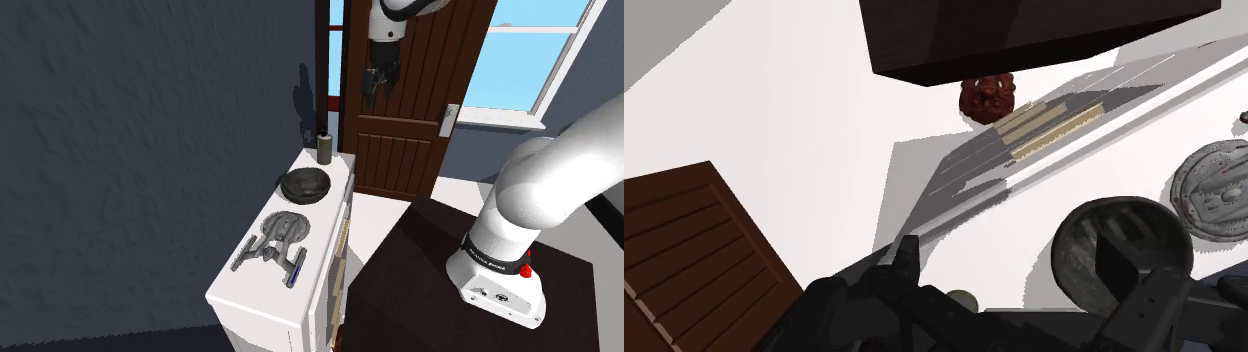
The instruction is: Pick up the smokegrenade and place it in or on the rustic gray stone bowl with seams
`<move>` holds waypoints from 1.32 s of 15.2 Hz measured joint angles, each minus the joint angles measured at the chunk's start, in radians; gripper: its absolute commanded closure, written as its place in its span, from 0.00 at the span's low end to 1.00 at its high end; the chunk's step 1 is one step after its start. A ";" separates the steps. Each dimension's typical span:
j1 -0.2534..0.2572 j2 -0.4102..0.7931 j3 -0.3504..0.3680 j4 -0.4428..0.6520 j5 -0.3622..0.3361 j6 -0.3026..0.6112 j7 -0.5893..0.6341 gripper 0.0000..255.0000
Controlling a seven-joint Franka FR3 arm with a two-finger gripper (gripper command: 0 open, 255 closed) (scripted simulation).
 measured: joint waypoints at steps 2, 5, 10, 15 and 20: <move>0.000 0.070 -0.016 0.012 0.003 0.058 -0.011 0.00; 0.002 0.172 -0.036 0.042 0.015 0.131 -0.028 0.00; 0.000 0.357 -0.066 0.128 0.049 0.230 -0.068 0.00; -0.006 0.549 -0.082 0.246 0.101 0.300 -0.110 0.00; -0.028 0.745 -0.084 0.395 0.160 0.342 -0.153 0.00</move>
